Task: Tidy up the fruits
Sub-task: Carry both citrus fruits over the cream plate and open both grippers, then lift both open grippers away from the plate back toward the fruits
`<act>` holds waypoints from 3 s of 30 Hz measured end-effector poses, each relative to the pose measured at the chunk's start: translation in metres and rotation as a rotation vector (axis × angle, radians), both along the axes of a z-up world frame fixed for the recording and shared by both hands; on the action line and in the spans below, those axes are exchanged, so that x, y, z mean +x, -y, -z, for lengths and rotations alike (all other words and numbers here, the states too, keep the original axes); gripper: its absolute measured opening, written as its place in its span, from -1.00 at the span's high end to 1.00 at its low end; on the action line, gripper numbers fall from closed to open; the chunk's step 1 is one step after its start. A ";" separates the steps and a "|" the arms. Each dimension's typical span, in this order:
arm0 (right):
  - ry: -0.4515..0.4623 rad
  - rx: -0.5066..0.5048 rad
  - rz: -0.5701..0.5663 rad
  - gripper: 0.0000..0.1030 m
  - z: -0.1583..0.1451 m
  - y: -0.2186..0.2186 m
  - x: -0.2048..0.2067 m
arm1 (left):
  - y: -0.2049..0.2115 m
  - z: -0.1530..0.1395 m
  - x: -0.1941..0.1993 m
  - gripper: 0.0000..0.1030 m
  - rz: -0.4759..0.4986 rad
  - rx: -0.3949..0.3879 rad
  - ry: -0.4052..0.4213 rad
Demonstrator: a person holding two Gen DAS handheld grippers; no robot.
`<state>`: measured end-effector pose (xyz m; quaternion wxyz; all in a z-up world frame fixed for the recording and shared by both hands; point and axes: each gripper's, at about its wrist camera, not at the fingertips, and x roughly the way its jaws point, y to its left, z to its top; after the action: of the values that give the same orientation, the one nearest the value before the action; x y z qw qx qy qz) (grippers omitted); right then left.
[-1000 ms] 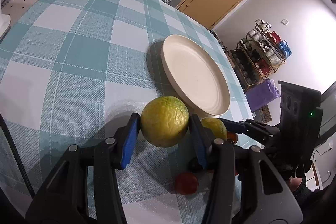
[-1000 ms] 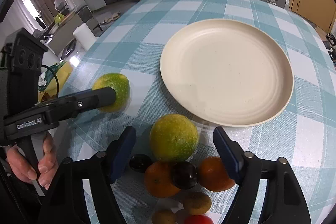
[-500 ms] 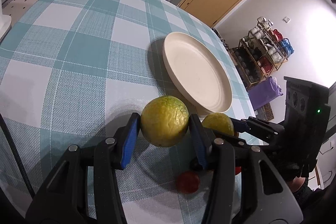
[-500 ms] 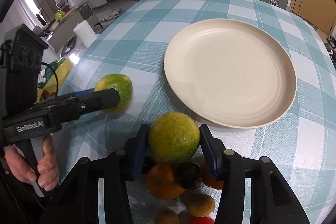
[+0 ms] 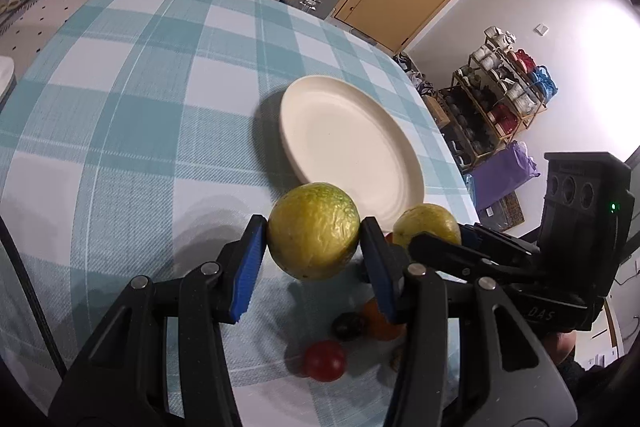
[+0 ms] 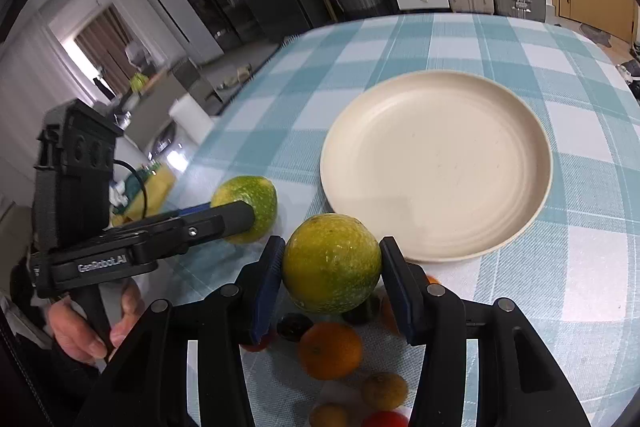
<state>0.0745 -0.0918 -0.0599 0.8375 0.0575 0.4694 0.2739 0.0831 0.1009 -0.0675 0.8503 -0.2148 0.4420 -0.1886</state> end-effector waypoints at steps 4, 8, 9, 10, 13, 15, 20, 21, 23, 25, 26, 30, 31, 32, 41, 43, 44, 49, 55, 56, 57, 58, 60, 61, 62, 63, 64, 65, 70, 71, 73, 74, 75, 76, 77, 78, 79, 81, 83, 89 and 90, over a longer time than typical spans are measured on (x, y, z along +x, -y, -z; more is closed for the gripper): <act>0.047 0.037 0.015 0.04 -0.012 0.014 0.000 | 0.010 -0.010 0.007 0.12 0.011 0.010 0.011; 0.063 0.062 0.036 0.04 -0.018 0.028 0.006 | 0.019 -0.017 0.018 0.12 0.023 0.012 0.016; 0.065 0.068 0.042 0.04 -0.019 0.032 0.009 | 0.021 -0.019 0.021 0.12 0.024 0.015 0.017; 0.067 0.072 0.048 0.04 -0.019 0.035 0.011 | 0.022 -0.021 0.024 0.12 0.026 0.016 0.020; 0.073 0.082 0.063 0.04 -0.022 0.043 0.018 | 0.028 -0.025 0.033 0.12 0.030 0.019 0.020; 0.081 0.086 0.070 0.04 -0.025 0.048 0.024 | 0.031 -0.028 0.041 0.12 0.032 0.024 0.022; 0.115 0.095 0.083 0.04 -0.029 0.057 0.040 | 0.037 -0.029 0.066 0.12 0.036 0.020 0.013; 0.124 0.094 0.086 0.04 -0.030 0.059 0.044 | 0.038 -0.029 0.071 0.12 0.035 0.016 0.008; 0.140 0.087 0.094 0.04 -0.030 0.061 0.052 | 0.038 -0.029 0.082 0.12 0.037 0.008 0.003; 0.156 0.067 0.102 0.04 -0.030 0.063 0.061 | 0.040 -0.030 0.093 0.12 0.036 0.009 0.002; 0.161 0.062 0.103 0.04 -0.029 0.063 0.065 | 0.041 -0.030 0.097 0.12 0.037 0.011 0.004; 0.154 0.070 0.101 0.04 -0.024 0.065 0.082 | 0.047 -0.028 0.120 0.12 0.038 0.008 -0.005; 0.153 0.068 0.101 0.04 -0.023 0.065 0.087 | 0.049 -0.026 0.126 0.12 0.038 0.003 -0.008; 0.152 0.067 0.101 0.04 -0.020 0.064 0.090 | 0.051 -0.024 0.133 0.12 0.034 0.004 -0.017; 0.128 0.047 0.121 0.04 0.004 0.060 0.124 | 0.072 -0.002 0.176 0.12 0.059 -0.011 -0.062; 0.125 0.054 0.127 0.04 0.009 0.061 0.129 | 0.076 0.001 0.184 0.12 0.067 -0.009 -0.069; 0.123 0.056 0.129 0.04 0.012 0.061 0.132 | 0.078 0.003 0.187 0.12 0.067 -0.008 -0.071; 0.106 0.061 0.137 0.04 0.023 0.061 0.143 | 0.084 0.013 0.198 0.12 0.068 -0.005 -0.088; 0.082 0.057 0.149 0.04 0.033 0.062 0.149 | 0.086 0.023 0.204 0.12 0.061 -0.012 -0.106; 0.082 0.055 0.149 0.04 0.034 0.061 0.150 | 0.085 0.024 0.204 0.12 0.050 -0.012 -0.109; 0.082 0.049 0.148 0.04 0.035 0.060 0.150 | 0.084 0.024 0.204 0.11 0.038 -0.015 -0.106; 0.082 0.043 0.150 0.03 0.035 0.060 0.151 | 0.082 0.023 0.204 0.11 0.026 -0.021 -0.100; 0.096 0.044 0.157 -0.11 0.033 0.062 0.150 | 0.079 0.018 0.203 0.11 0.010 -0.047 -0.083; 0.113 0.048 0.164 -0.31 0.030 0.063 0.149 | 0.078 0.014 0.202 0.11 0.010 -0.056 -0.073; 0.134 0.053 0.174 -0.42 0.027 0.065 0.148 | 0.078 0.011 0.200 0.07 0.010 -0.053 -0.064; 0.168 0.062 0.188 -0.58 0.020 0.069 0.143 | 0.078 0.007 0.198 0.03 0.008 -0.042 -0.059; 0.196 0.073 0.196 -0.63 0.015 0.071 0.139 | 0.078 0.004 0.196 0.02 0.006 -0.037 -0.055; 0.218 0.080 0.199 -0.64 0.010 0.073 0.136 | 0.077 0.001 0.193 0.02 0.005 -0.039 -0.051; 0.289 0.041 0.210 -0.74 -0.010 0.079 0.117 | 0.070 -0.013 0.176 -0.01 -0.024 -0.023 -0.032; 0.300 0.029 0.210 -0.78 -0.013 0.080 0.112 | 0.070 -0.017 0.170 -0.01 -0.027 -0.005 -0.022; 0.319 0.008 0.213 -0.93 -0.018 0.081 0.103 | 0.068 -0.023 0.159 -0.01 -0.033 0.019 -0.009; 0.323 0.000 0.216 -0.98 -0.020 0.081 0.099 | 0.067 -0.025 0.153 -0.01 -0.036 0.029 -0.004; 0.329 -0.009 0.220 -1.00 -0.022 0.082 0.094 | 0.066 -0.027 0.148 -0.01 -0.037 0.039 0.002; 0.332 -0.018 0.222 -1.00 -0.024 0.082 0.091 | 0.065 -0.030 0.142 -0.01 -0.037 0.044 0.007; 0.336 -0.023 0.224 -1.00 -0.026 0.082 0.087 | 0.065 -0.032 0.137 -0.01 -0.038 0.051 0.012; 0.341 -0.021 0.225 -1.00 -0.028 0.082 0.082 | 0.065 -0.035 0.131 -0.01 -0.039 0.064 0.019; 0.345 -0.021 0.226 -1.00 -0.029 0.082 0.079 | 0.065 -0.037 0.126 -0.01 -0.040 0.075 0.024; 0.351 -0.028 0.225 -1.00 -0.033 0.081 0.071 | 0.065 -0.042 0.114 -0.11 -0.039 0.096 0.037; 0.361 -0.033 0.228 -1.00 -0.037 0.080 0.063 | 0.067 -0.047 0.100 -0.19 -0.042 0.125 0.055; 0.366 -0.049 0.213 -1.00 -0.044 0.075 0.038 | 0.071 -0.051 0.063 -0.26 -0.041 0.187 0.068; 0.363 -0.044 0.209 -1.00 -0.045 0.076 0.033 | 0.071 -0.050 0.057 -0.32 -0.043 0.196 0.066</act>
<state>0.1070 -0.1675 -0.0154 0.9332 0.0373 0.3081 0.1812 0.1405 0.0296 -0.0171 0.8851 -0.1339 0.4253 -0.1332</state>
